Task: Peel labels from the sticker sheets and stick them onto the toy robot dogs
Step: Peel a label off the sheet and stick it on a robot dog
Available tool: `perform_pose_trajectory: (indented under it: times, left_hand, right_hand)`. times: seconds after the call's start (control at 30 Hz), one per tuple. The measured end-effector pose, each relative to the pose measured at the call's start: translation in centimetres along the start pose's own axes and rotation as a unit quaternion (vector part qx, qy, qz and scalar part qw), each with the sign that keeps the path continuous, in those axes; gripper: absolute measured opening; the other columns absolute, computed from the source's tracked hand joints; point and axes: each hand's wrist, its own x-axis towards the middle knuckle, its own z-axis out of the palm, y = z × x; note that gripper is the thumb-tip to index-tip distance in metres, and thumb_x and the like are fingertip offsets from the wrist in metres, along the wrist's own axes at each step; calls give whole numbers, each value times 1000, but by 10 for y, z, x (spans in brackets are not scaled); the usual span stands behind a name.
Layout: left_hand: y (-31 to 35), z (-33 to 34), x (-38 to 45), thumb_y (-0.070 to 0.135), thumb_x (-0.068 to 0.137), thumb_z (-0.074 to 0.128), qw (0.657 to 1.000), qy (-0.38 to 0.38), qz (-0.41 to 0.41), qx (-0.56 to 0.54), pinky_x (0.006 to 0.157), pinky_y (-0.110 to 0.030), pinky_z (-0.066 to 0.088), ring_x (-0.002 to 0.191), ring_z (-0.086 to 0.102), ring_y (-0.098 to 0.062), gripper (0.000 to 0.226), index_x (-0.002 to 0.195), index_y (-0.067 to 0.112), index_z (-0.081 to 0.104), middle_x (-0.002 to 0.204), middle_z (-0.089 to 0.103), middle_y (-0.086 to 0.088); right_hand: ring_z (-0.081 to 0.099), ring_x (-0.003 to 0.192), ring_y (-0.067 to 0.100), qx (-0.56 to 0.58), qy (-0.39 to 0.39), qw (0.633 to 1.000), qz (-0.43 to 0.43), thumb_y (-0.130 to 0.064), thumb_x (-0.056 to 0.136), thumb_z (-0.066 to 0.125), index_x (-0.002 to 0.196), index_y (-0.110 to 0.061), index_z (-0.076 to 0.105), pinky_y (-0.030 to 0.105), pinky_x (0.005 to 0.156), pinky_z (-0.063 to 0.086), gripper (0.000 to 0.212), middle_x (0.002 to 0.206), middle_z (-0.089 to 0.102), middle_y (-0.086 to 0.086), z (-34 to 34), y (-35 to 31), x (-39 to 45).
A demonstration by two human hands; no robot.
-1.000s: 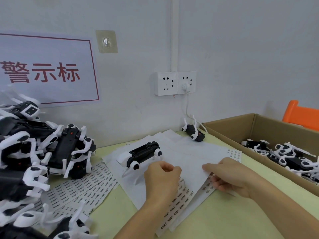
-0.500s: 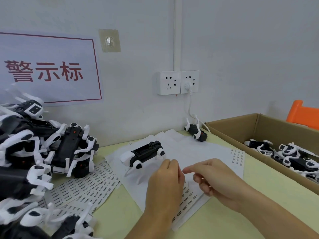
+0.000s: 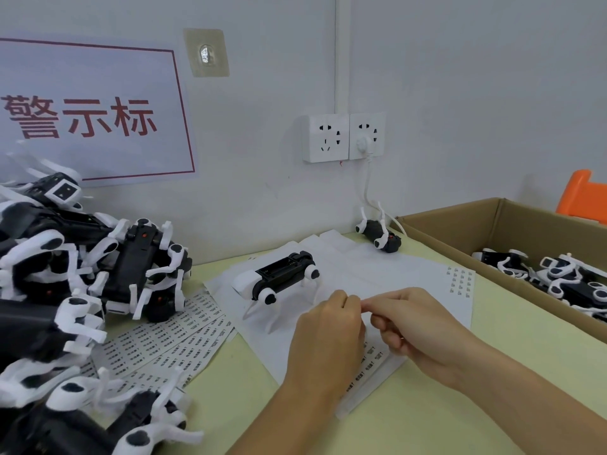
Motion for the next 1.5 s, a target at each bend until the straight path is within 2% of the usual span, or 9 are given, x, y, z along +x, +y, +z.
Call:
perform_pose_trajectory:
  times: [0.1, 0.23, 0.4, 0.5, 0.63, 1.03, 1.2, 1.37, 1.5]
  left_hand:
    - [0, 1, -2, 10, 78, 74, 999, -35, -10, 9, 42, -25, 32, 48, 48, -16, 5, 80, 13, 71, 65, 56, 2]
    - [1, 0, 1, 21, 95, 49, 998, -60, -29, -18, 53, -31, 38, 63, 41, -15, 24, 96, 11, 71, 77, 53, 0]
    - [2, -15, 13, 6, 79, 65, 998, 60, -17, 4, 49, -34, 48, 70, 55, -23, 7, 85, 4, 67, 78, 58, -6]
    - [-6, -23, 24, 6, 68, 71, 990, 58, -55, 113, 73, -39, 48, 92, 58, -31, 34, 101, 7, 65, 98, 62, -9]
    - [-31, -34, 28, 33, 93, 58, 965, -67, -135, 217, 109, -44, 25, 138, 37, -30, 50, 137, 15, 44, 141, 48, -5]
    - [-56, -49, 33, 27, 97, 52, 952, -81, -175, 236, 80, -31, 28, 95, 53, -21, 21, 117, 21, 49, 104, 58, 1]
    - [-45, -57, 40, 34, 90, 63, 961, -65, -269, 19, 72, -33, 43, 84, 53, -20, 40, 125, 22, 47, 102, 54, 3]
    - [-35, -54, 45, 30, 82, 76, 818, -125, -435, -355, 44, -17, 45, 47, 61, -9, 29, 102, 14, 65, 56, 67, 10]
    - [-25, -38, 34, 38, 83, 75, 769, -167, -457, -415, 60, -25, 47, 59, 63, -13, 30, 99, 14, 69, 64, 67, 8]
  right_hand:
    - [37, 43, 11, 18, 22, 1000, -7, -15, 94, 63, 61, -15, 71, 18, 42, 32, 34, 60, 46, 1, -1, 2, 3]
    - [40, 43, 12, 5, 58, 998, -20, -17, 93, 65, 87, -3, 77, 19, 40, 34, 20, 59, 47, 0, -4, 6, 7]
    - [43, 41, 13, -22, 104, 993, -45, -22, 93, 66, 85, -12, 78, 20, 38, 34, 17, 57, 47, 0, -5, 7, 11]
    - [45, 39, 13, -42, 114, 990, -64, -25, 92, 69, 89, -11, 76, 20, 37, 34, 16, 53, 47, -2, -4, 9, 12]
    - [45, 38, 13, -59, 118, 988, -80, -30, 90, 72, 90, -13, 74, 20, 37, 35, 17, 48, 46, -5, -2, 10, 12]
    - [48, 38, 9, -115, 128, 974, -146, -36, 91, 68, 86, -25, 73, 13, 40, 37, 14, 49, 56, 3, 0, 11, 11]
    - [47, 39, 12, -124, 127, 964, -196, -30, 92, 68, 80, -27, 72, 13, 41, 35, 13, 54, 55, -3, -2, 9, 9]
    - [38, 49, 13, -122, 109, 955, -248, -24, 92, 68, 76, -31, 71, 17, 45, 31, 17, 58, 49, -7, -6, 1, 3]
    - [34, 44, 10, -136, 100, 947, -274, -20, 92, 68, 76, -26, 71, 16, 41, 27, 17, 58, 50, -7, -9, -5, 0]
